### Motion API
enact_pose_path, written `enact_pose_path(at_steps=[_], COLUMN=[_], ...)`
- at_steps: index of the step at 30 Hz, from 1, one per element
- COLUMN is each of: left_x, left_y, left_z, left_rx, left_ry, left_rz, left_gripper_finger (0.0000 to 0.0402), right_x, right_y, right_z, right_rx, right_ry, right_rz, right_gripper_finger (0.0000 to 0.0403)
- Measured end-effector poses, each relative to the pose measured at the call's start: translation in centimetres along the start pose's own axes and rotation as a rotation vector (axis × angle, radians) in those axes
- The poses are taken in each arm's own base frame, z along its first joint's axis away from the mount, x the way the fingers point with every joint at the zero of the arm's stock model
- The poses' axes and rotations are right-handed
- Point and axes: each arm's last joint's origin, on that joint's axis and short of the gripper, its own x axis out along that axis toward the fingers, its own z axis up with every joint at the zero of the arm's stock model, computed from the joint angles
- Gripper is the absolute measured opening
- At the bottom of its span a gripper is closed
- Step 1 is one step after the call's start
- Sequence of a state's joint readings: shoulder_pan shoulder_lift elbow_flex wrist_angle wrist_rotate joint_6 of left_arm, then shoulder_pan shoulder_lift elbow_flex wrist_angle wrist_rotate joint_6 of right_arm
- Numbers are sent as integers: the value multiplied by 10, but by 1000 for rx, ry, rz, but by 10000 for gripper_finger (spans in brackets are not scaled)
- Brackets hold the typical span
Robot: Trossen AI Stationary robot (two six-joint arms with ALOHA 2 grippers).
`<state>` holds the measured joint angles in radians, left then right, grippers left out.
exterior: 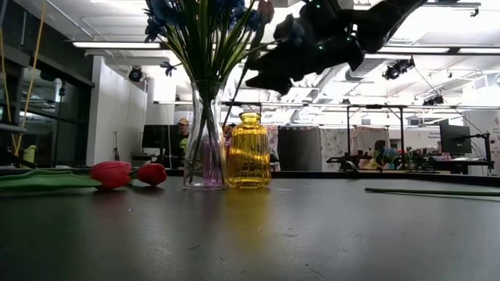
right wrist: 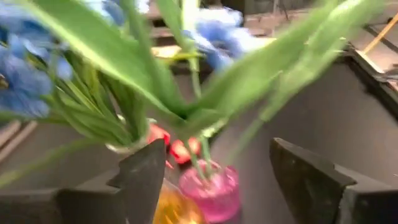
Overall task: Sort flowers into vase by color
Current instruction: Put the bottom right red flower into the yellow vase
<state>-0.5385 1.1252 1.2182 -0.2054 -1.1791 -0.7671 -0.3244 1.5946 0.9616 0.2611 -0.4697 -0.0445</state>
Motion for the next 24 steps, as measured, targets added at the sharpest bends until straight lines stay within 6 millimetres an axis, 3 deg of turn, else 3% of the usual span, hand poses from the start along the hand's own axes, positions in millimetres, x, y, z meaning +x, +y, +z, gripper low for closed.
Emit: enact_pose_path(at_steps=[7,12,17,21,24], left_x=[-9,-13,-12,-7,-3], left_y=[8,11,13,15,16], left_z=[22,31,33,34,35], left_rx=[26,66,110,165,249], left_ry=[-9,-18,-41,-45,-35], left_rz=[-31,-36,-4,6,-8], left_gripper_finger=[157,157,157,157,157], right_x=[-39,-61,-70,-73,-77], right_y=[-18,-15,5,37,62], right_z=[5,-3,-22,-40,-51], right_rx=[-33,21,151,307,460], right_ry=[87,223,433,697,911], right_rz=[-82,-54,96,199,180], right_gripper_finger=[273,271,270,270,270])
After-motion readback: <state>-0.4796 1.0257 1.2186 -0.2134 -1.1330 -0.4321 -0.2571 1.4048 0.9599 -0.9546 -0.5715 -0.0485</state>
